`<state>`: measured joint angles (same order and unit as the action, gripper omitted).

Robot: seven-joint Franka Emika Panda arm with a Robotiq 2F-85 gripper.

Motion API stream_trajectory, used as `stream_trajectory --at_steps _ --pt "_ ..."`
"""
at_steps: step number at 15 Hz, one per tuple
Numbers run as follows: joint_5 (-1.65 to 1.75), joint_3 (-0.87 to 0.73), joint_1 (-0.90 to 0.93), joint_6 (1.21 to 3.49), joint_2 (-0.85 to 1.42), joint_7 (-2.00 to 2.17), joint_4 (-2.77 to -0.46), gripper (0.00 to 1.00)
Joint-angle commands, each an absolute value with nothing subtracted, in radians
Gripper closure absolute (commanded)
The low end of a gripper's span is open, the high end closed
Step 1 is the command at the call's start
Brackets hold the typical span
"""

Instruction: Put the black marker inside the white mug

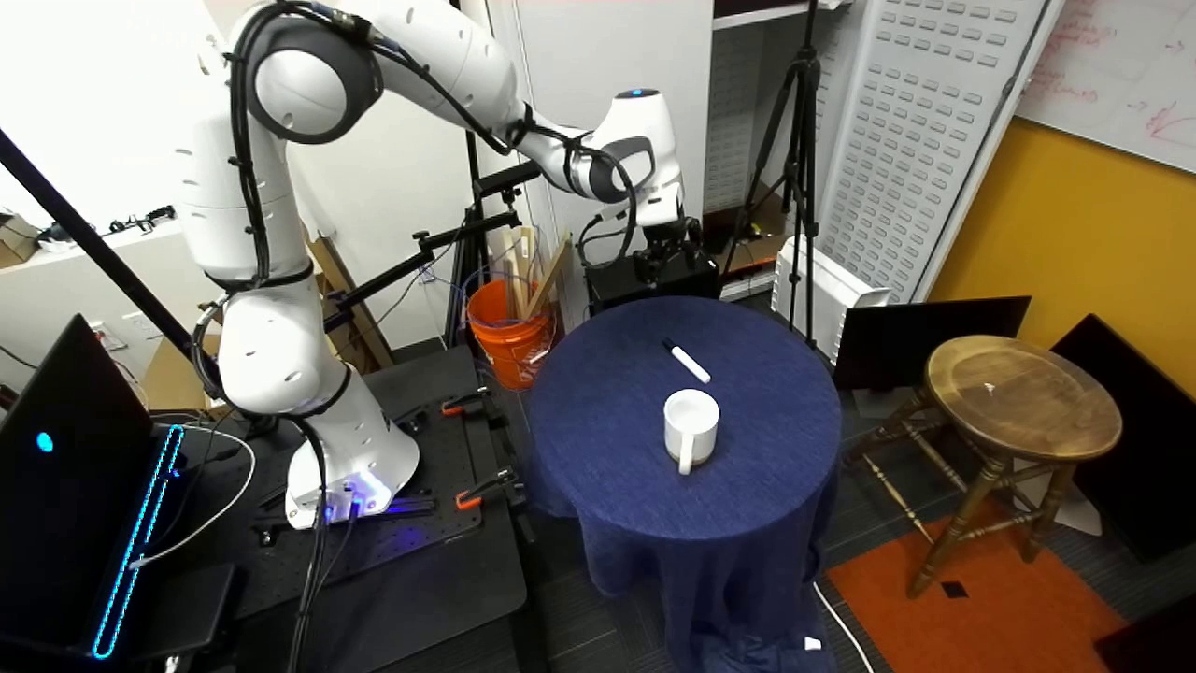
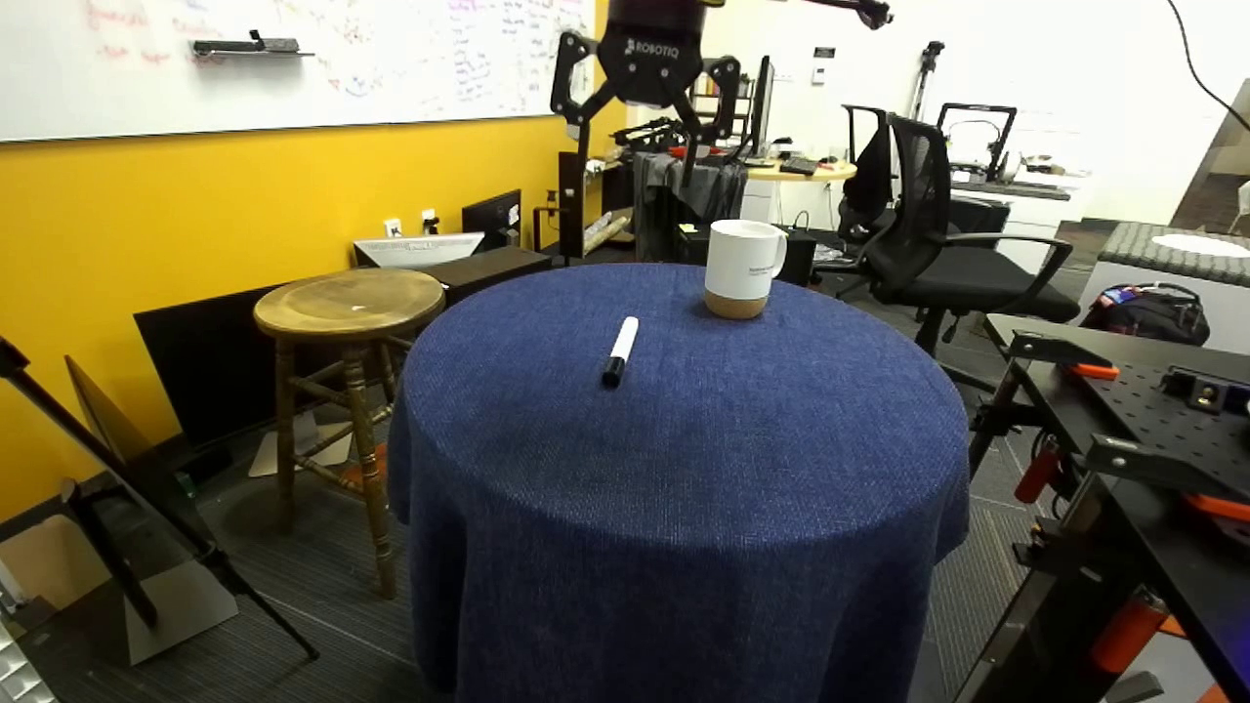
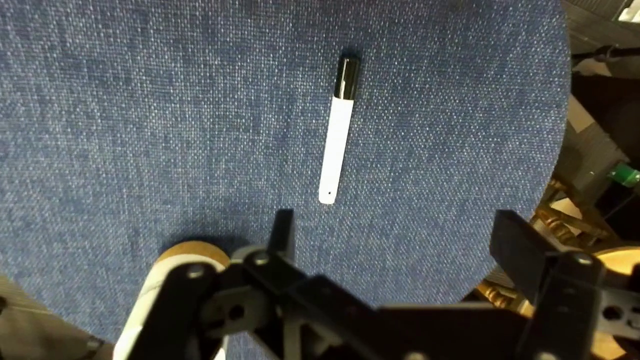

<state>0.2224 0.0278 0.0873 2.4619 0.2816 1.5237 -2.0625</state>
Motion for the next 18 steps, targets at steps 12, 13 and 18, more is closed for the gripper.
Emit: stream_trajectory --at_steps 12,13,18 --pt "0.073 -0.062 0.104 2.567 0.427 1.605 -2.078 0.00" --pt "0.060 -0.063 0.100 2.593 0.445 1.593 -2.075 0.00" --pt "0.005 -0.070 0.089 2.679 0.520 1.544 -2.050 0.00"
